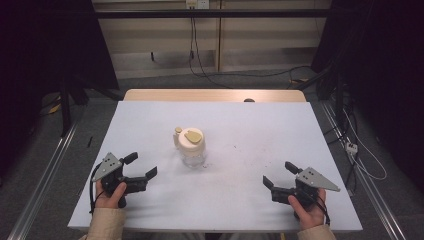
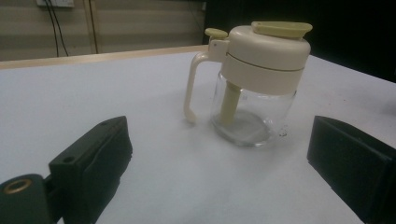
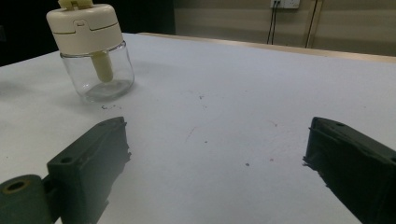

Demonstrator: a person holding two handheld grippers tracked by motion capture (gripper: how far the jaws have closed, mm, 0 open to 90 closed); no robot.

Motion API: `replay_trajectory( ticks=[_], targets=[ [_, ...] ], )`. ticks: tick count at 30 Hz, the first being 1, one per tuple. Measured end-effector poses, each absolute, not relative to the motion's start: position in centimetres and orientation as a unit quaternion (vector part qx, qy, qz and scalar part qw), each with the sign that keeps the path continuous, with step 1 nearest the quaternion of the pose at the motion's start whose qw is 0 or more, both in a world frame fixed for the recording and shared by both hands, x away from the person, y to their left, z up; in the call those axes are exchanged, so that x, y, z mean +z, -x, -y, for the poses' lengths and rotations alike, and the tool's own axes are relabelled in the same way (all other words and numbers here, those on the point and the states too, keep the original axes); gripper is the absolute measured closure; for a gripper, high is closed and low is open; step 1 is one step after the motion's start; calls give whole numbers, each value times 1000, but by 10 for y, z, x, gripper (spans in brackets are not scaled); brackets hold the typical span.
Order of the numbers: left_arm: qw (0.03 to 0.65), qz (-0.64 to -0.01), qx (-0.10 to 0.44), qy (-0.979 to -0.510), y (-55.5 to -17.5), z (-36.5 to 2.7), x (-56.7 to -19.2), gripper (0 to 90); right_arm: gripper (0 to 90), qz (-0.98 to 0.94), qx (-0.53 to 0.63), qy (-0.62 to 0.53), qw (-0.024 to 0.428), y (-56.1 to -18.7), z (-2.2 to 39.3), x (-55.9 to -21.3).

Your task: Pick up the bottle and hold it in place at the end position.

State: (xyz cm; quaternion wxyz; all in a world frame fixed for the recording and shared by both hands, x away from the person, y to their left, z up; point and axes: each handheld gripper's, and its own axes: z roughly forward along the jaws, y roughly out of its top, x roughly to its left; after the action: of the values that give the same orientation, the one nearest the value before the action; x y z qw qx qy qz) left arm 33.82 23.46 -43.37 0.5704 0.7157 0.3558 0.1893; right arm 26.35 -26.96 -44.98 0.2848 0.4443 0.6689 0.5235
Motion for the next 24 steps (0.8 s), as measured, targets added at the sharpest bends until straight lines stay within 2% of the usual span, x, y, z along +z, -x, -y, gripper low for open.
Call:
replay_trajectory(
  ticks=[24],
  targets=[
    [583,-340,170,-718,-348,-207,-432,61,57,-675,524,-437,281,-266,265,-449]
  ],
)
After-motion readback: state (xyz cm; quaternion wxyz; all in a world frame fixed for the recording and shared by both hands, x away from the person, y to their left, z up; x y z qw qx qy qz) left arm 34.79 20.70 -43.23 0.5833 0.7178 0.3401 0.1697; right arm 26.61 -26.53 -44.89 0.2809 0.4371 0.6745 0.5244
